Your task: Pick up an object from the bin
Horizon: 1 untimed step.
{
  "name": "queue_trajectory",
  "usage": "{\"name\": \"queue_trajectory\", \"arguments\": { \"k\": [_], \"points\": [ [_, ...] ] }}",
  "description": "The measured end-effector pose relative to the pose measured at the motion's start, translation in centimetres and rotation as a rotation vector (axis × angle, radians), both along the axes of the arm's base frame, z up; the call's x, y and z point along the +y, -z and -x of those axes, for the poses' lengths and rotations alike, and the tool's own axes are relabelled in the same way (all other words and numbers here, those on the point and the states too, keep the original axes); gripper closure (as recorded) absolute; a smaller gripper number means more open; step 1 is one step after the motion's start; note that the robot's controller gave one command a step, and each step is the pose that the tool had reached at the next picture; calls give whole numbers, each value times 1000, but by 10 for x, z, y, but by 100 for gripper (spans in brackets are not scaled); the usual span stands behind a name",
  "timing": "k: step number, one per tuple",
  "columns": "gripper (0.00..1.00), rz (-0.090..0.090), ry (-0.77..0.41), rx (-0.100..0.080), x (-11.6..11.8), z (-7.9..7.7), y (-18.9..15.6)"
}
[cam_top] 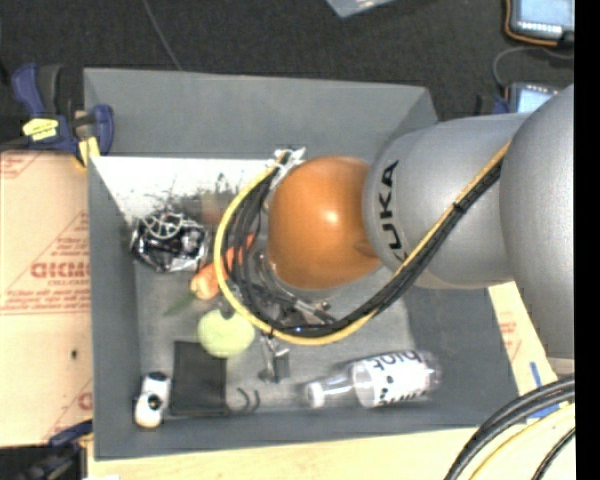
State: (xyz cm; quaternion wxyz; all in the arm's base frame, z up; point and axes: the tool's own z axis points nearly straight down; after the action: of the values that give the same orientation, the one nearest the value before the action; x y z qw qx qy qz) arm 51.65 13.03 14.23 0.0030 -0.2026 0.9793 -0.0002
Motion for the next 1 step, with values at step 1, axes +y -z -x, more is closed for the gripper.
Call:
{"name": "queue_trajectory", "arguments": {
  "k": [1],
  "points": [
    [0, -2, 52, -3, -4, 1, 10]
  ]
}}
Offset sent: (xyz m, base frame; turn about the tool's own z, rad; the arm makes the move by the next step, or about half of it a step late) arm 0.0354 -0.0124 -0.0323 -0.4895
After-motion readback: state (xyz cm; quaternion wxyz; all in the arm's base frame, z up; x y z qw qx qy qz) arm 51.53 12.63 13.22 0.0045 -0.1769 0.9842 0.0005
